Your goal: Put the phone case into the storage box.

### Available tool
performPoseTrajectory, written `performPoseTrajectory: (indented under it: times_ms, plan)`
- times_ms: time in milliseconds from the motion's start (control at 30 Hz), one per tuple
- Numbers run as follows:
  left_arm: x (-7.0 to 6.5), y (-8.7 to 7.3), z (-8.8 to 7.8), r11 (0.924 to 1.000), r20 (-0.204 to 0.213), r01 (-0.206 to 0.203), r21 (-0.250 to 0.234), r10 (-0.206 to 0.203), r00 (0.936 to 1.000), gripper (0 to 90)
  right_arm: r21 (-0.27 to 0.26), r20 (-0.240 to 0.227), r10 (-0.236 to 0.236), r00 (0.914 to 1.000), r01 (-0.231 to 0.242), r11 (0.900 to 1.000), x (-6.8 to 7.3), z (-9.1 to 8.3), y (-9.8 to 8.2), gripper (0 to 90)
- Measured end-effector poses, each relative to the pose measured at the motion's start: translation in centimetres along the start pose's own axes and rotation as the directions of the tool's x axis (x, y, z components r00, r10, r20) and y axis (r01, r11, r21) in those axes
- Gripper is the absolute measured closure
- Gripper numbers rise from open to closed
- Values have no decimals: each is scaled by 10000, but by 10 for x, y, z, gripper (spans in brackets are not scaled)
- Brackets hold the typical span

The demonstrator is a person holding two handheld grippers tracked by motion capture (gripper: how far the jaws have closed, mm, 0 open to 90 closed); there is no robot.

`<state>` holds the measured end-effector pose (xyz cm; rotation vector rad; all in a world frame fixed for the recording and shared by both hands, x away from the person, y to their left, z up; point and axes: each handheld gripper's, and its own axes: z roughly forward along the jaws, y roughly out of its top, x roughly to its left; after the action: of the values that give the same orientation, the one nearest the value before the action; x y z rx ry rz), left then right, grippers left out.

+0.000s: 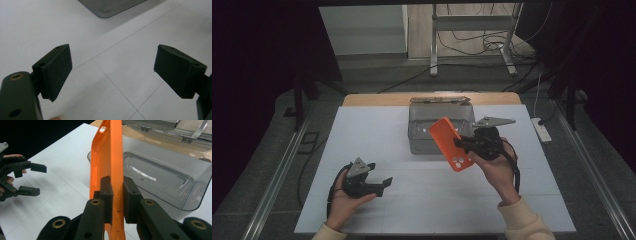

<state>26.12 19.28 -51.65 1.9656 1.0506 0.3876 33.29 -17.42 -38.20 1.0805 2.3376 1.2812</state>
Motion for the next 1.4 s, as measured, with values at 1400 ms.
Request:
performPoseTrajectory:
  times_ms: [1400]
  plan:
    - [-8,2,1,9998,286,-184,10,183,9994,155,28,1683,172,9856,-179,9998,-12,15,61,798]
